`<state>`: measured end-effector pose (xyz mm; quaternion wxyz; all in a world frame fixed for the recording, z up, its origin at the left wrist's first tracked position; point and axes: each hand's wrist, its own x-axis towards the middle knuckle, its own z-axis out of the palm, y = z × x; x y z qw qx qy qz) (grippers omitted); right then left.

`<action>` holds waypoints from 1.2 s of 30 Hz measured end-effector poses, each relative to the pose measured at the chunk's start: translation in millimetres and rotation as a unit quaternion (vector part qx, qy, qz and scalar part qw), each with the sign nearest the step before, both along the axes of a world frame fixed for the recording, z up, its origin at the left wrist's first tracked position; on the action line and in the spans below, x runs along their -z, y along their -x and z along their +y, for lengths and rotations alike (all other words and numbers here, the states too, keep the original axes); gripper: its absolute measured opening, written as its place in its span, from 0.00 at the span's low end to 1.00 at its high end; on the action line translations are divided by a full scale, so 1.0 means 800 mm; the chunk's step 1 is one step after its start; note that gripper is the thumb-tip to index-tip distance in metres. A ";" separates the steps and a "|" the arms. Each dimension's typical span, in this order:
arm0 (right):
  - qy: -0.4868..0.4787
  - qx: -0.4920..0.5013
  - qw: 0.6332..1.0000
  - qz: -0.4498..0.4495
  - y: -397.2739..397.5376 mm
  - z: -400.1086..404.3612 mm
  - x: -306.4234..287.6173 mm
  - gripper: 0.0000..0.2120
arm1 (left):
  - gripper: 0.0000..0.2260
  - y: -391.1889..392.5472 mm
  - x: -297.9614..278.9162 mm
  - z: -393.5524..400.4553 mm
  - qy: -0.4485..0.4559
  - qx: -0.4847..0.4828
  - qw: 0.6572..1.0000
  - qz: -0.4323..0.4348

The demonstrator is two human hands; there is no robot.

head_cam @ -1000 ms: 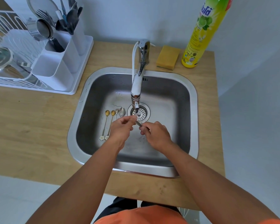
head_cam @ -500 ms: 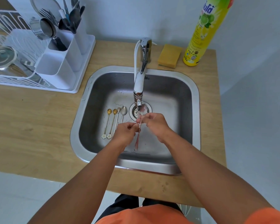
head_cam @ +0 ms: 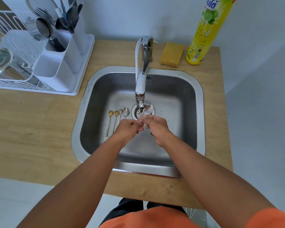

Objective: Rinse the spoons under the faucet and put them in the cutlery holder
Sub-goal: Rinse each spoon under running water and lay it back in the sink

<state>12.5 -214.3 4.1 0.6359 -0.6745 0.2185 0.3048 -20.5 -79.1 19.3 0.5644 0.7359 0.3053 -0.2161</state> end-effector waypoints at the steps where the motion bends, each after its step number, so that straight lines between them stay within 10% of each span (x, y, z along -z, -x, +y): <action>1: -0.002 0.002 1.000 0.001 -0.002 0.000 0.000 0.09 | 0.09 0.000 0.000 0.001 0.004 -0.001 1.000 0.005; 19: -0.063 0.059 0.996 0.031 -0.012 -0.005 0.019 0.07 | 0.14 -0.010 0.002 0.007 0.065 -0.028 0.980 0.184; 36: -0.134 0.068 0.988 -0.014 -0.008 0.000 0.027 0.05 | 0.12 0.009 -0.004 0.011 0.080 -0.051 0.994 0.057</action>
